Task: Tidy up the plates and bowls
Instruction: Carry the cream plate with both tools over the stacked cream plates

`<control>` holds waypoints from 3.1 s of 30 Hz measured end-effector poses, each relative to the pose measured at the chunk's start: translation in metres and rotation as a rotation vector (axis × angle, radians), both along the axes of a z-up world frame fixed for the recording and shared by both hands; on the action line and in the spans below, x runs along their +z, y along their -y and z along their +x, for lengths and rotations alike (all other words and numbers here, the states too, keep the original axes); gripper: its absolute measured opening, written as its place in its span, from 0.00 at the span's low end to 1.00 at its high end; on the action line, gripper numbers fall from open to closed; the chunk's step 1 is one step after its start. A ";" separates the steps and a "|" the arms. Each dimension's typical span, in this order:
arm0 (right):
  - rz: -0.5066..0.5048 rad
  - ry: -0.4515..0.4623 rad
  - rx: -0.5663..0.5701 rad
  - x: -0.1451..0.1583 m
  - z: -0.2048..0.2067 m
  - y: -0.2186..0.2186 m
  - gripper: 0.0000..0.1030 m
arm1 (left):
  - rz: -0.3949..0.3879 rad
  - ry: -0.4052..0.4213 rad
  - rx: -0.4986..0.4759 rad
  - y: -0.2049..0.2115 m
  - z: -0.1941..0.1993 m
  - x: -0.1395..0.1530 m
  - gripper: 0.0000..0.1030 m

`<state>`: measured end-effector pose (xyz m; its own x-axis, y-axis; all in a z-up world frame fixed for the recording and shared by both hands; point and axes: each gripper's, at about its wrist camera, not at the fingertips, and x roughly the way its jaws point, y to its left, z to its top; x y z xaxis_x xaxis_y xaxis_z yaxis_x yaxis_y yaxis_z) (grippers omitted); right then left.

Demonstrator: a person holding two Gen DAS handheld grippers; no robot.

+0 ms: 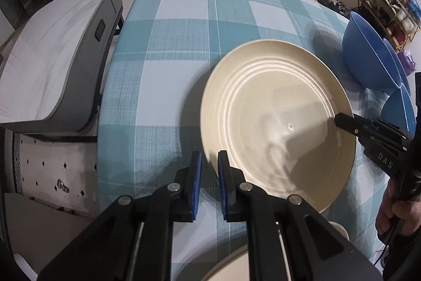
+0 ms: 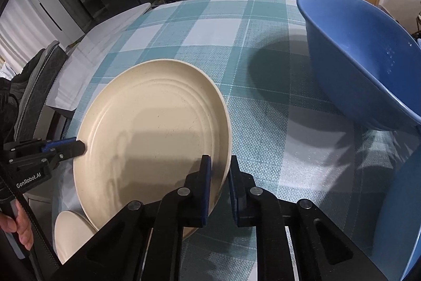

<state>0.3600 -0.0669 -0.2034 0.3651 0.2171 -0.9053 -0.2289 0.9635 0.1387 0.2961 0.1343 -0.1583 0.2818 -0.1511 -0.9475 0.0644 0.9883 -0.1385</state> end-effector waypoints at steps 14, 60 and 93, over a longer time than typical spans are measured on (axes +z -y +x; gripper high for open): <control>0.127 -0.016 -0.031 0.001 -0.001 0.021 0.09 | -0.056 -0.015 0.002 -0.003 0.004 -0.006 0.08; 0.179 -0.076 -0.123 -0.004 0.007 0.031 0.06 | -0.130 -0.060 0.025 -0.007 0.017 -0.012 0.06; 0.195 -0.022 -0.120 0.045 -0.009 0.024 0.06 | -0.086 -0.008 0.029 -0.001 -0.013 0.036 0.08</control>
<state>0.3513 -0.0907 -0.1584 0.3794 0.3449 -0.8586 -0.1096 0.9382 0.3284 0.2828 0.1357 -0.1221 0.2796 -0.2234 -0.9338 0.0340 0.9742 -0.2229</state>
